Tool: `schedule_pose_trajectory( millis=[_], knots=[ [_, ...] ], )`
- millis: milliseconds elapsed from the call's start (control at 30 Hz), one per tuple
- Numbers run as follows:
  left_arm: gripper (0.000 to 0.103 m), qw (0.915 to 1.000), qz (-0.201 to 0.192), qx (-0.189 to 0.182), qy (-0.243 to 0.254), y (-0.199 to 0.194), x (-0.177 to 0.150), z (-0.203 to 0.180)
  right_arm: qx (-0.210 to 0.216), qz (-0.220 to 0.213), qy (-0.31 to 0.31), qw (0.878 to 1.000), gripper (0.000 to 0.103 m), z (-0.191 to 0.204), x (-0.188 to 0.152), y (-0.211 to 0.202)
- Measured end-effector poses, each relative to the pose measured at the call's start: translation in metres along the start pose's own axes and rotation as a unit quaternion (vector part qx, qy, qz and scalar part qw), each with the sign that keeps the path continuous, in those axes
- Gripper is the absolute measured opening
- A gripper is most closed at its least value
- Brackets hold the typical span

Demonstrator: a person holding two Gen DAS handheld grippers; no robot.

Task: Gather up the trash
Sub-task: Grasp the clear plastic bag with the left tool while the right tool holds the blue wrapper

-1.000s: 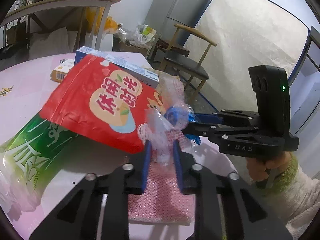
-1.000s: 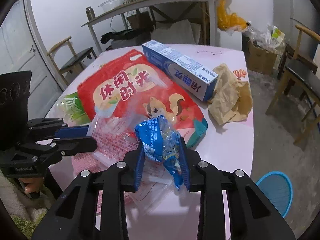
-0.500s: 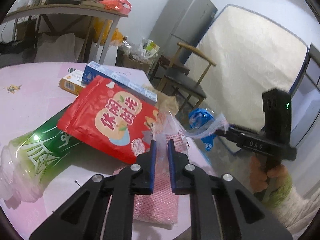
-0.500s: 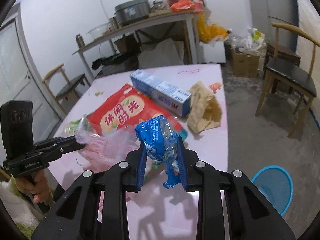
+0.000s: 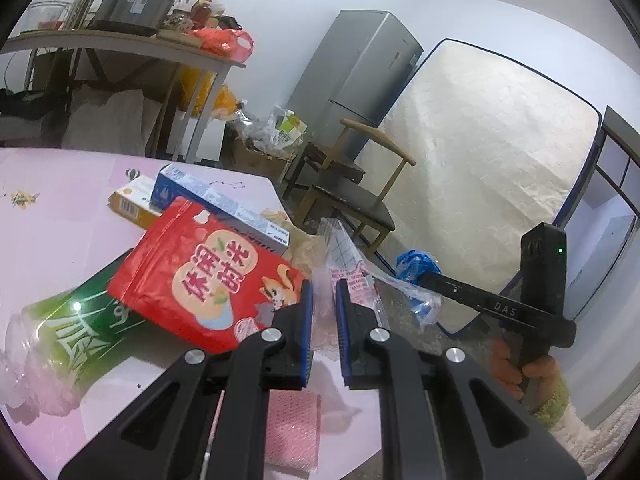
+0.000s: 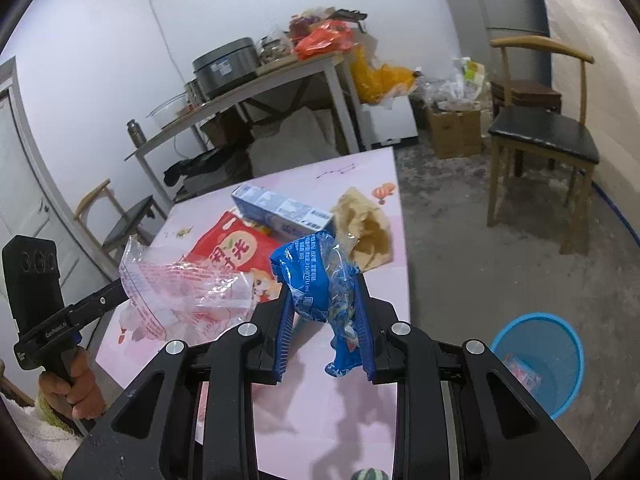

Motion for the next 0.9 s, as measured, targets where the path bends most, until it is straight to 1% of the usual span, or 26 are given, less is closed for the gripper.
schedule_pose_trajectory(
  millis=[100, 267, 633, 900],
  knots=[
    [0.011, 1.0, -0.002, 0.006, 0.007, 0.003, 0.003, -0.005, -0.005, -0.008, 0.007, 1.0, 0.026, -0.007, 0.002, -0.007],
    [0.011, 0.9998, -0.019, 0.008, 0.007, -0.002, 0.011, -0.012, -0.01, -0.012, 0.021, 1.0, 0.026, -0.013, 0.004, -0.012],
    [0.011, 0.9988, -0.049, 0.003, 0.007, -0.028, 0.017, -0.015, -0.003, -0.028, 0.02, 0.999, 0.026, 0.0, 0.0, -0.026],
    [0.011, 0.9987, -0.047, 0.007, 0.017, -0.025, 0.017, -0.022, -0.009, -0.038, 0.019, 0.999, 0.026, -0.002, -0.003, -0.037]
  ],
)
Point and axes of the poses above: each gripper's, at about its wrist camera, not at the fingertips, and y roughly the way its jaws point, z to its left, x to its top, the point moved 6 cm from there along y, roughly the way its jaws point, and after that the axes turned 15 degrees about x, right-handed, at the moved point
